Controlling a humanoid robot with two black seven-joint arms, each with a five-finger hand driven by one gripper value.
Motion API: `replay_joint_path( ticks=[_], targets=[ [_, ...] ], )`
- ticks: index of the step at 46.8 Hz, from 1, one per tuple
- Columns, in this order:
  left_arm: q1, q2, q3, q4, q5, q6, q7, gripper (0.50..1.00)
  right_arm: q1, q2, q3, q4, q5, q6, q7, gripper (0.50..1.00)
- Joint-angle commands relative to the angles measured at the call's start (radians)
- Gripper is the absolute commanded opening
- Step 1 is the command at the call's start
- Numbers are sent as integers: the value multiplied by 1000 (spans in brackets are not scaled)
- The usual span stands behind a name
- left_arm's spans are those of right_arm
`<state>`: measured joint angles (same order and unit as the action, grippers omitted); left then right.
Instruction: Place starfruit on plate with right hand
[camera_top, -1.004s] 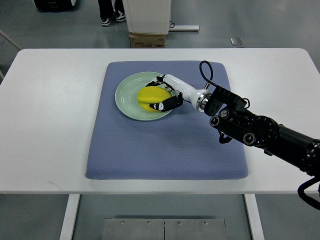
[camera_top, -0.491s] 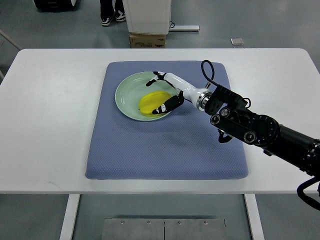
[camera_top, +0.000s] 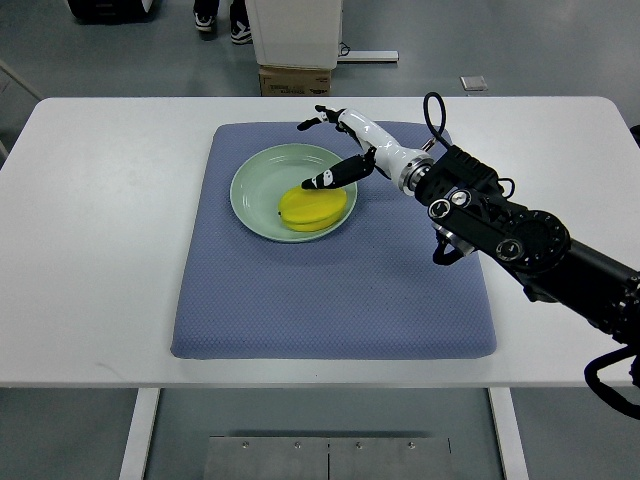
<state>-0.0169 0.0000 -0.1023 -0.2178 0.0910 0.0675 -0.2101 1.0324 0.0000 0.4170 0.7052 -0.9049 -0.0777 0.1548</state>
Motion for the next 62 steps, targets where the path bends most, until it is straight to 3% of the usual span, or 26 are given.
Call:
replay_joint_path(
  ticks=[1, 36, 62],
  targets=[
    [0, 0, -1, 0, 0, 0, 0, 1000, -15, 0, 63, -3, 9, -1, -15, 1000],
    [0, 0, -1, 0, 0, 0, 0, 1000, -216, 0, 651, -36, 135, -126, -103, 1000],
    [0, 0, -1, 0, 0, 0, 0, 1000, -275, 0, 732, -20, 153, -129, -89, 1000]
  ],
)
